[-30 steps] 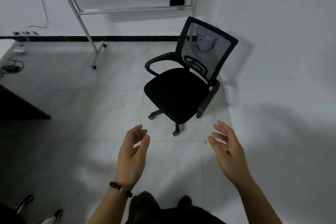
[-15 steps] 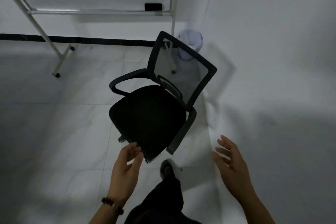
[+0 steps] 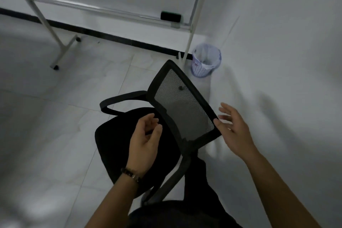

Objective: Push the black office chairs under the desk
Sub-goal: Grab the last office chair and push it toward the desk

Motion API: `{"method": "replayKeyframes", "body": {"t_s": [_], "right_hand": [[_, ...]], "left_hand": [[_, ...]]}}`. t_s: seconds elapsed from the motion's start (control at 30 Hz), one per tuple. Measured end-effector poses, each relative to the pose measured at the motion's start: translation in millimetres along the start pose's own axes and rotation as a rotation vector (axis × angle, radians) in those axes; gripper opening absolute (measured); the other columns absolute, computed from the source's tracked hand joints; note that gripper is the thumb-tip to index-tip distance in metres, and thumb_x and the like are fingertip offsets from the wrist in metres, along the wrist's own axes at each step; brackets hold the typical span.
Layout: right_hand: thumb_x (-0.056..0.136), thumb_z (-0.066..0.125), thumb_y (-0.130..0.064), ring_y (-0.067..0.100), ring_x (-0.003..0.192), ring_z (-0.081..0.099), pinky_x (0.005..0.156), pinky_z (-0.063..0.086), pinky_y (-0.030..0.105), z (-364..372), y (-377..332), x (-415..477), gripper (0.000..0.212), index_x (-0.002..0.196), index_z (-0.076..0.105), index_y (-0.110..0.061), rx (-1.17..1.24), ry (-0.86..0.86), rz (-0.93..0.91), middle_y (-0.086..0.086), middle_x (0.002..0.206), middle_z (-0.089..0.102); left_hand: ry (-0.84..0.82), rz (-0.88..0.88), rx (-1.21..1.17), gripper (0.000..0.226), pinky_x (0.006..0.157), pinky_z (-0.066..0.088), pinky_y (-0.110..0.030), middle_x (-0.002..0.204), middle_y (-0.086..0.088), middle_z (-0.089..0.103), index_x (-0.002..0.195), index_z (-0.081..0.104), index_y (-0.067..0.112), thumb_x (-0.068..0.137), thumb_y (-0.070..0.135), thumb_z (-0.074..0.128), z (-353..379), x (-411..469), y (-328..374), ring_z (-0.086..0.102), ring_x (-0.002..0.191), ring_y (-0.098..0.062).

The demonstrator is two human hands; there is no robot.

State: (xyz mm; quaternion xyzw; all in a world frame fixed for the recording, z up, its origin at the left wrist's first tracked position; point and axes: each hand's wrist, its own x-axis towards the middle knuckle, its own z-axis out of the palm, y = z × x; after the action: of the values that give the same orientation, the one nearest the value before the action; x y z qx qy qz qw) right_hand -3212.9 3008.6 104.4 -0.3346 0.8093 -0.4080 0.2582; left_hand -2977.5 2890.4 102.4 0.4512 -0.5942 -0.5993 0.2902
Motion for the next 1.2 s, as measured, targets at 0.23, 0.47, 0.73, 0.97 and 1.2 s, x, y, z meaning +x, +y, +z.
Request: {"method": "replayKeyframes", "body": {"t_s": [0.23, 0.47, 0.73, 0.97, 1.2], "right_hand": [[0.098, 0.052, -0.031, 0.021, 0.129, 0.044, 0.109, 0.038, 0.041, 33.3, 39.1, 231.2, 0.045, 0.141, 0.047, -0.019, -0.517, -0.527, -0.443, 0.005, 0.14, 0.048], [0.094, 0.044, -0.041, 0.036, 0.148, 0.015, 0.116, 0.019, 0.057, 106.7, 52.7, 368.7, 0.047, 0.134, 0.057, -0.021, -0.819, -0.874, -1.14, 0.014, 0.154, 0.036], [0.089, 0.044, -0.029, 0.032, 0.149, 0.014, 0.116, 0.02, 0.053, 113.9, 67.6, 336.8, 0.042, 0.126, 0.063, -0.019, -0.636, -0.763, -1.022, 0.014, 0.154, 0.036], [0.092, 0.039, -0.036, 0.032, 0.15, 0.006, 0.12, 0.001, 0.055, 130.4, 74.4, 217.5, 0.043, 0.125, 0.061, -0.018, -0.678, -0.658, -0.868, 0.015, 0.155, 0.033], [0.091, 0.028, -0.07, 0.035, 0.149, 0.002, 0.119, -0.01, 0.052, 184.1, 46.7, 116.8, 0.067, 0.123, 0.055, -0.018, -0.862, -0.835, -0.968, 0.023, 0.153, 0.03]], "left_hand": [[0.289, -0.488, -0.165, 0.029, 0.086, 0.048, -0.025, 0.11, 0.007, 0.06, 0.122, 0.052, 0.024, 0.094, 0.018, 0.054, 98.3, 63.5, -58.2, 0.059, 0.102, -0.008], [0.139, -0.638, -0.086, 0.05, 0.102, 0.039, -0.02, 0.13, 0.012, 0.05, 0.136, 0.039, 0.026, 0.092, 0.044, 0.053, 202.9, 116.6, -84.8, 0.047, 0.12, 0.0], [0.133, -0.678, 0.068, 0.067, 0.119, 0.012, -0.035, 0.159, 0.0, 0.018, 0.15, 0.021, 0.021, 0.095, 0.056, 0.034, 239.6, 116.0, -107.4, 0.013, 0.145, -0.014], [0.224, -0.703, 0.174, 0.055, 0.118, 0.012, -0.031, 0.158, 0.0, 0.023, 0.148, 0.029, 0.024, 0.098, 0.048, 0.033, 181.4, 22.0, -126.8, 0.018, 0.144, -0.013], [0.331, -0.778, 0.437, 0.055, 0.115, 0.022, -0.03, 0.151, -0.001, 0.038, 0.143, 0.039, 0.022, 0.099, 0.05, 0.024, 79.0, -83.6, -140.8, 0.033, 0.139, -0.017]]}}
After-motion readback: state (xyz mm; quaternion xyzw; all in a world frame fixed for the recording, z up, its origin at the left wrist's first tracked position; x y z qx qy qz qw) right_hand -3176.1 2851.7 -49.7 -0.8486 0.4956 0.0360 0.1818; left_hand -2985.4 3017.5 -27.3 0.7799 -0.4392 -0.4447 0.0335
